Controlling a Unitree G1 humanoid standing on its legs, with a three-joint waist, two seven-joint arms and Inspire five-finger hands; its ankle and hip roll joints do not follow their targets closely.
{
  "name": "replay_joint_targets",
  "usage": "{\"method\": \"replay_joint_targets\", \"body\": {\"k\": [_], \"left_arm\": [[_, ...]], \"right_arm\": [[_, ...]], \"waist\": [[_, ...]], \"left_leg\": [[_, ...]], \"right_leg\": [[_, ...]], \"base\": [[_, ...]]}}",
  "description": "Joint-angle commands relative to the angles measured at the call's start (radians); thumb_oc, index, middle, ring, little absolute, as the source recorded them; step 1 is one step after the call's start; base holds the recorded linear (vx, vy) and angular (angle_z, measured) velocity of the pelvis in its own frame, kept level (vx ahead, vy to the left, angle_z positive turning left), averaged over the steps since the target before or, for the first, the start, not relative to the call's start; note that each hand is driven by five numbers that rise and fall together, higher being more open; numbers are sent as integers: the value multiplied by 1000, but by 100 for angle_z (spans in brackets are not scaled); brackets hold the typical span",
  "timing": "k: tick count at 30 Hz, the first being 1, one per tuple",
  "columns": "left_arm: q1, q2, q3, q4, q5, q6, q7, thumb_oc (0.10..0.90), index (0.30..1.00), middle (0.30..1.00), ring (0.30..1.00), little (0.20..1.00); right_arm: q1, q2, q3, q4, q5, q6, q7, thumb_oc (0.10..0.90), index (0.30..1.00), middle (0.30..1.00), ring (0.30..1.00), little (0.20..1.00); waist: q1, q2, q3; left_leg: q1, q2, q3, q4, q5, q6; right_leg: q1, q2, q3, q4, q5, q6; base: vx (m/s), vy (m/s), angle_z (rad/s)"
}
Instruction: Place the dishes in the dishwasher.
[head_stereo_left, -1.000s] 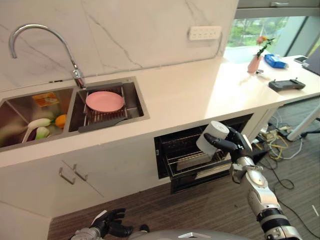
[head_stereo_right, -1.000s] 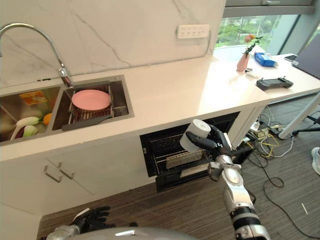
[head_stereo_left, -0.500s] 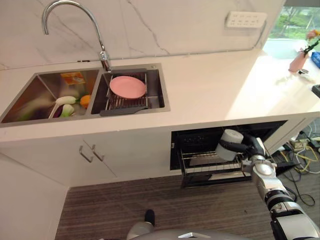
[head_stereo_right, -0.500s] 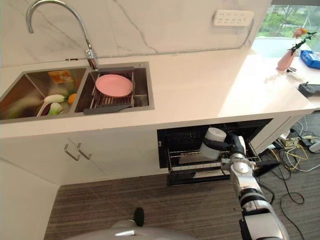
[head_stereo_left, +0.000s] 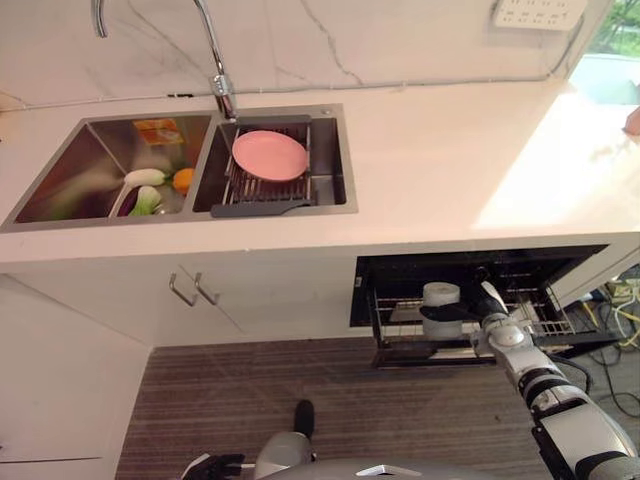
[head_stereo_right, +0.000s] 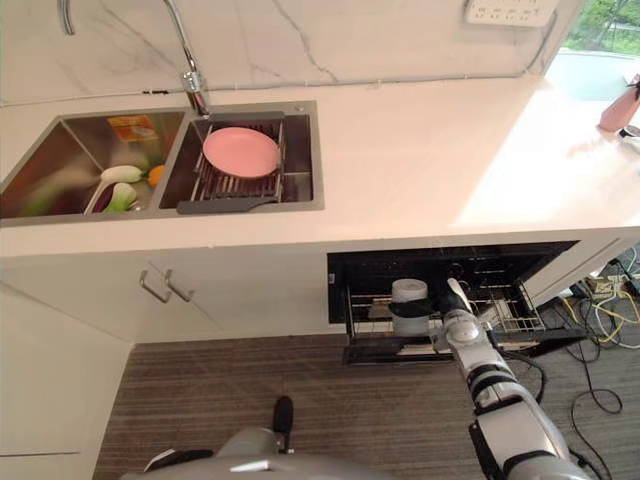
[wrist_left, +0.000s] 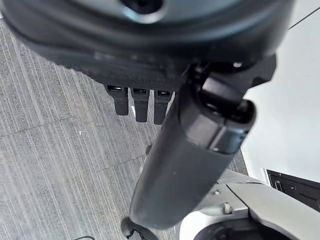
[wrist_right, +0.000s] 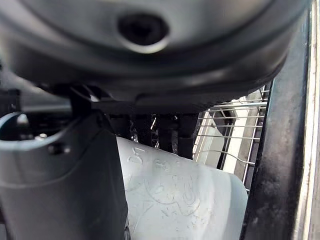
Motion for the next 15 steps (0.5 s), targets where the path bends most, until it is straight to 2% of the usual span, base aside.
{"method": "replay_joint_targets", "body": {"k": [1, 2, 4, 11, 15], "left_arm": [[-54, 22, -51, 18, 2, -32, 3, 800, 900, 900, 900, 900], [-59, 20, -52, 19, 14, -35, 1, 800, 900, 900, 900, 900], [-64, 17, -52, 18, 21, -36, 2, 800, 900, 900, 900, 900], [-101, -8, -28, 2, 25, -32, 47, 800, 900, 900, 900, 900], [-100, -17, -22, -1, 21, -32, 60, 800, 900, 900, 900, 900]], "right_arm": [[-97, -60, 57, -3, -123, -35, 3, 400, 300, 300, 300, 300], [-73, -69, 93, 7, -200, -34, 13, 400, 300, 300, 300, 300], [-49, -62, 92, 21, -220, -28, 10, 400, 300, 300, 300, 300], [154, 84, -30, 119, -162, 7, -35, 400, 300, 300, 300, 300], [205, 122, -41, 129, -146, 6, -39, 400, 300, 300, 300, 300]], "waist": [[25, 19, -16], [21, 17, -15], [18, 18, -16], [-33, 16, -22], [-51, 16, -23]], "left_leg": [[62, 101, 107, 15, -18, -113], [64, 101, 110, 15, -20, -113], [66, 101, 112, 15, -22, -112], [90, 97, 136, 14, -39, -102], [101, 94, 149, 13, -46, -97]], "right_leg": [[-29, 3, 17, 19, -88, -19], [-27, 2, 17, 19, -87, -18], [-26, 1, 16, 19, -86, -18], [-24, -8, 37, 20, -76, -13], [-25, -14, 52, 19, -70, -10]], "base": [[-6, 35, 0], [0, 0, 0], [0, 0, 0], [7, 13, -1], [14, 33, -7]]}}
